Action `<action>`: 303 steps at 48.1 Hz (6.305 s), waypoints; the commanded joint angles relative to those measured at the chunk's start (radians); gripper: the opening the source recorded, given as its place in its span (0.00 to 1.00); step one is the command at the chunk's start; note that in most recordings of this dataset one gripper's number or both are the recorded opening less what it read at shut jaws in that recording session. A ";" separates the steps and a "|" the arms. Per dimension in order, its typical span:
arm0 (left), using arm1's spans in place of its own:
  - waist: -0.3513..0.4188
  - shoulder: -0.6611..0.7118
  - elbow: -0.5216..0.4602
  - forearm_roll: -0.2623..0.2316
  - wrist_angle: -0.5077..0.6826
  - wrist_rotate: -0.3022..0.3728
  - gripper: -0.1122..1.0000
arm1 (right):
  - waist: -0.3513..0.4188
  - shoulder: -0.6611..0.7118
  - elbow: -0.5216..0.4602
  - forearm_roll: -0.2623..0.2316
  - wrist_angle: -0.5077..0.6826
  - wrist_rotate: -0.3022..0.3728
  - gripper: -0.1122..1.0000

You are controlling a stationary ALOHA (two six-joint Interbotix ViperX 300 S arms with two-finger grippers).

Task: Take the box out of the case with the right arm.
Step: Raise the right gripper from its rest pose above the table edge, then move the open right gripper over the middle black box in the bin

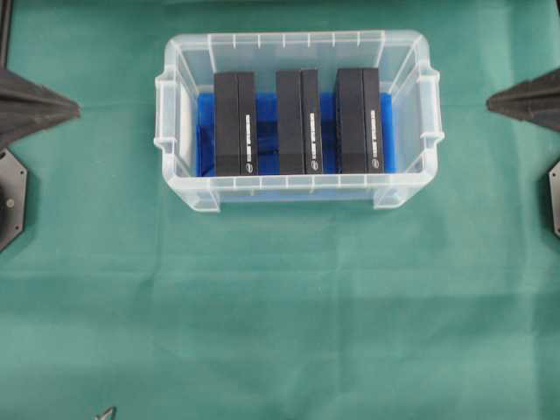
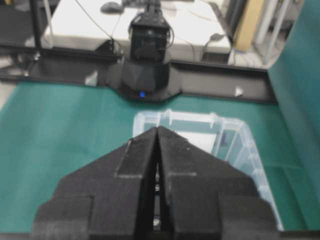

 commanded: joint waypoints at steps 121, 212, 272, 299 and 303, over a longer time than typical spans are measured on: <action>-0.069 0.261 -0.393 0.003 1.223 -0.075 0.10 | -0.285 0.370 -0.310 -0.054 1.206 1.135 0.10; -0.069 0.262 -0.393 0.005 1.226 -0.133 0.10 | -0.339 0.416 -0.288 -0.109 1.166 1.218 0.93; -0.069 0.253 -0.391 0.006 1.226 -0.133 0.10 | -0.207 1.055 -0.934 -0.064 1.072 1.244 0.93; -0.069 0.253 -0.393 0.006 1.227 -0.133 0.10 | -0.206 1.088 -0.962 -0.057 1.034 1.241 0.93; -0.069 0.253 -0.391 0.006 1.227 -0.133 0.10 | -0.206 1.089 -0.962 -0.057 1.028 1.241 0.93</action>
